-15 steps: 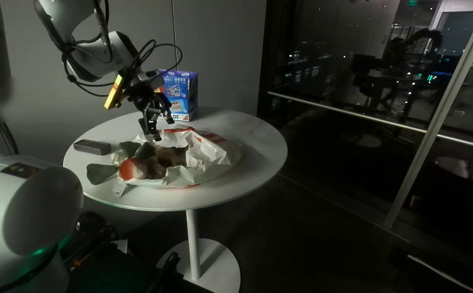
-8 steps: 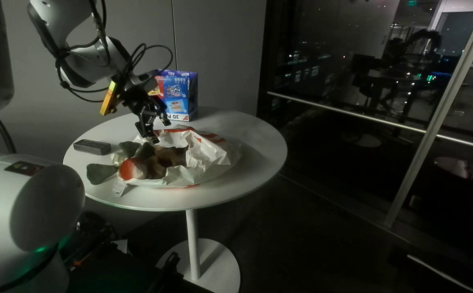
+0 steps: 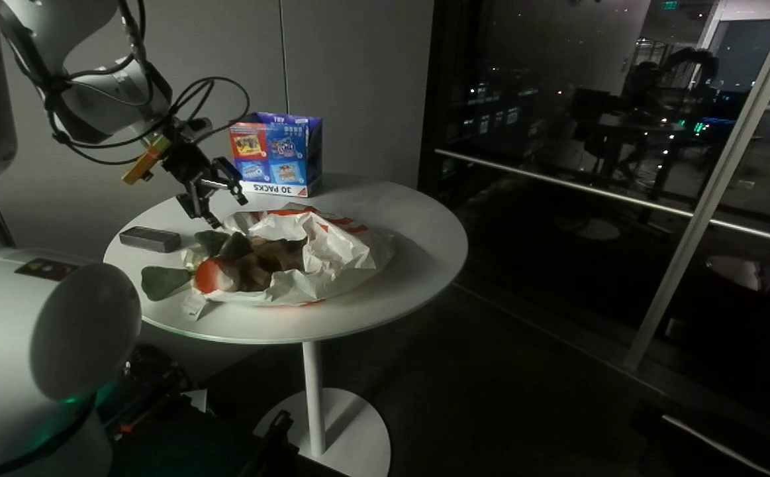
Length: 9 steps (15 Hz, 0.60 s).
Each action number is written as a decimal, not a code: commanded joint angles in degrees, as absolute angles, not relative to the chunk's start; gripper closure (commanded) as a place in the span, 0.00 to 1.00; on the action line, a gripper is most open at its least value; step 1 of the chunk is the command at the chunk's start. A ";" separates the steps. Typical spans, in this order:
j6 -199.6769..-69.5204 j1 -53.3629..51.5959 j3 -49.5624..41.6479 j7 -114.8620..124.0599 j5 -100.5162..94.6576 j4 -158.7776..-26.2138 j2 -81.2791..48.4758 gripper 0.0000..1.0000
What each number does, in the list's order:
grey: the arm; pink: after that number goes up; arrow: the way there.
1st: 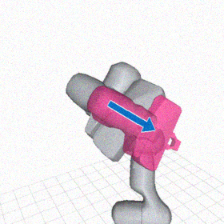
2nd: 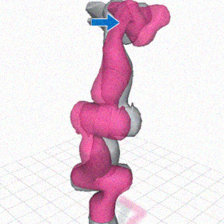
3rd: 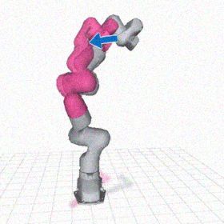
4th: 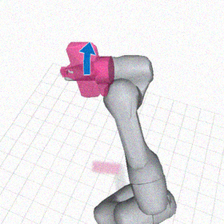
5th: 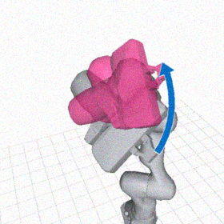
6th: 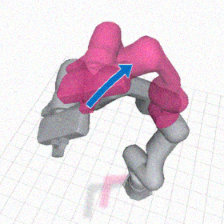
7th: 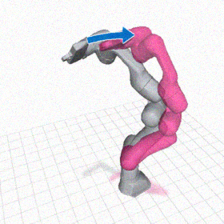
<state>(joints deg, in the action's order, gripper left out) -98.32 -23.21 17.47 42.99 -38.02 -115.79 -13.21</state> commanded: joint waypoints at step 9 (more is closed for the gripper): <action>-117.38 -24.73 19.79 18.24 -38.56 -113.55 -13.70 0.00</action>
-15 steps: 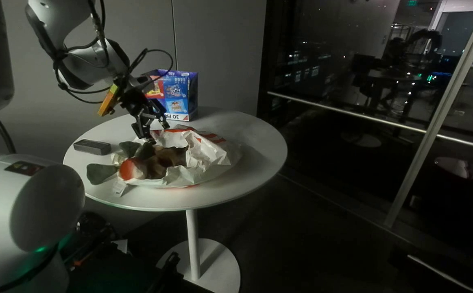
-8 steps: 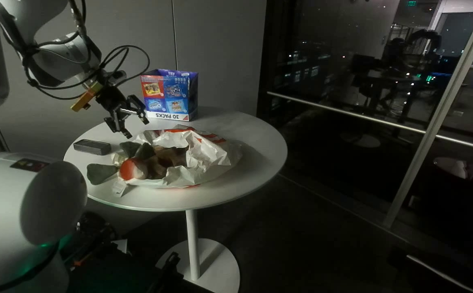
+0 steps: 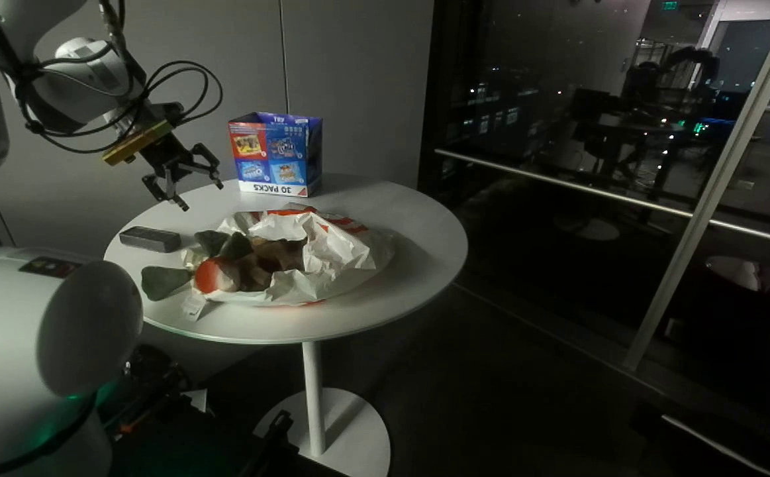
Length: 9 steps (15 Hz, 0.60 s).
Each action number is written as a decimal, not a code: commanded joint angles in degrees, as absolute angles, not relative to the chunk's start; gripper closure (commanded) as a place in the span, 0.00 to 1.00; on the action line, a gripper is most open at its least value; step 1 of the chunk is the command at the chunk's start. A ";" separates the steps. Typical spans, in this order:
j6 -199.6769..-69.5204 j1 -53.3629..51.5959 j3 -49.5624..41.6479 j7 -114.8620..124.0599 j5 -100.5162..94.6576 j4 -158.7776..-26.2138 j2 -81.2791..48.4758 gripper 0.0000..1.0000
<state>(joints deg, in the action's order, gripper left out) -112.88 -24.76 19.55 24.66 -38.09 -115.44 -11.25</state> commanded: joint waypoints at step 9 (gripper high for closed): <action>-128.45 -26.10 23.95 -3.54 -30.95 -117.06 -13.57 0.00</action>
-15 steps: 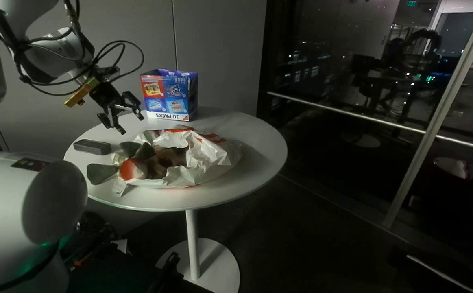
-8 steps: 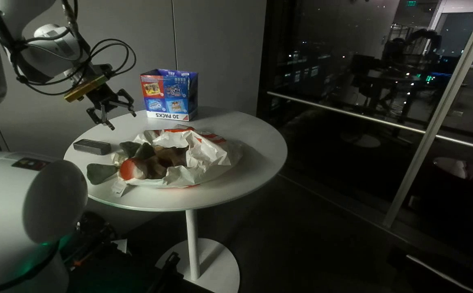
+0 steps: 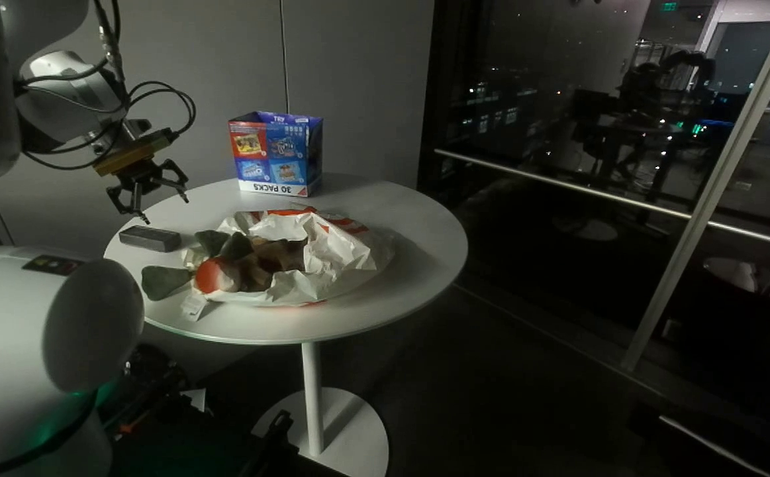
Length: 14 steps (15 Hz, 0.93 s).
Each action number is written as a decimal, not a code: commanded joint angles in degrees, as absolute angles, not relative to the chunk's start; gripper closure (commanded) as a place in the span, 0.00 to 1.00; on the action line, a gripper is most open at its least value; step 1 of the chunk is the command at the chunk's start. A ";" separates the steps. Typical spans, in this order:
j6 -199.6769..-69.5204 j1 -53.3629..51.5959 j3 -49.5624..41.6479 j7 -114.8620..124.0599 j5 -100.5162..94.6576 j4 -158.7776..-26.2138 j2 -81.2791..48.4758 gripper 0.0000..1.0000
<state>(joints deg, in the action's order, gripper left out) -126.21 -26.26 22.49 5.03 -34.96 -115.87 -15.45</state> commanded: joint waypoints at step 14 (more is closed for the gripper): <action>-130.89 -19.91 26.47 -57.21 -14.52 -114.04 -20.96 0.00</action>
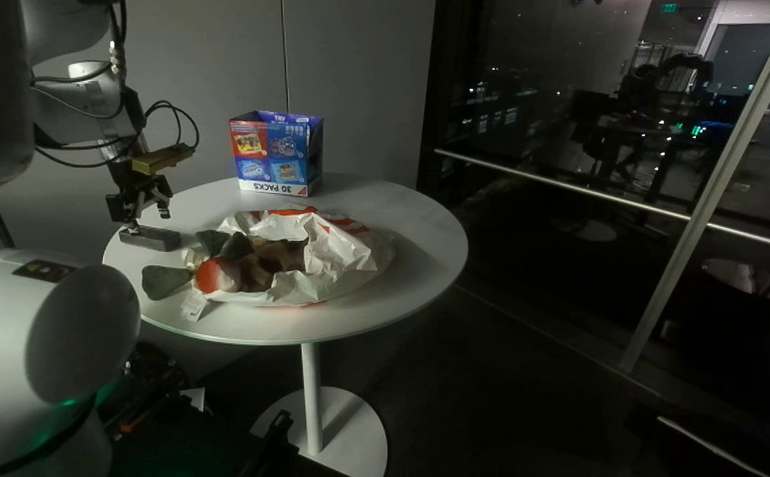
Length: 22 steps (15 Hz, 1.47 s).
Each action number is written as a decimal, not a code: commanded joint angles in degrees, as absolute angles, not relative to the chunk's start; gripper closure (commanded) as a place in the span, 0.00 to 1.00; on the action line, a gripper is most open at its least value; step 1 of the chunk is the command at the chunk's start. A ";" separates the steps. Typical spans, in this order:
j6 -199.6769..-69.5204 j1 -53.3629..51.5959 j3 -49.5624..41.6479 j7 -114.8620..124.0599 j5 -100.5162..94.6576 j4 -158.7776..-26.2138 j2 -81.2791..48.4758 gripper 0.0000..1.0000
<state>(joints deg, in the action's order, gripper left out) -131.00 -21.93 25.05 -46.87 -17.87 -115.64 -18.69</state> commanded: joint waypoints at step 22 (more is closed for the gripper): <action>-128.86 -22.85 18.37 -26.47 -27.72 -121.58 -6.07 0.64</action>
<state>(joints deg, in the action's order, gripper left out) -128.51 -24.78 19.07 -32.35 -26.79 -115.92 -13.15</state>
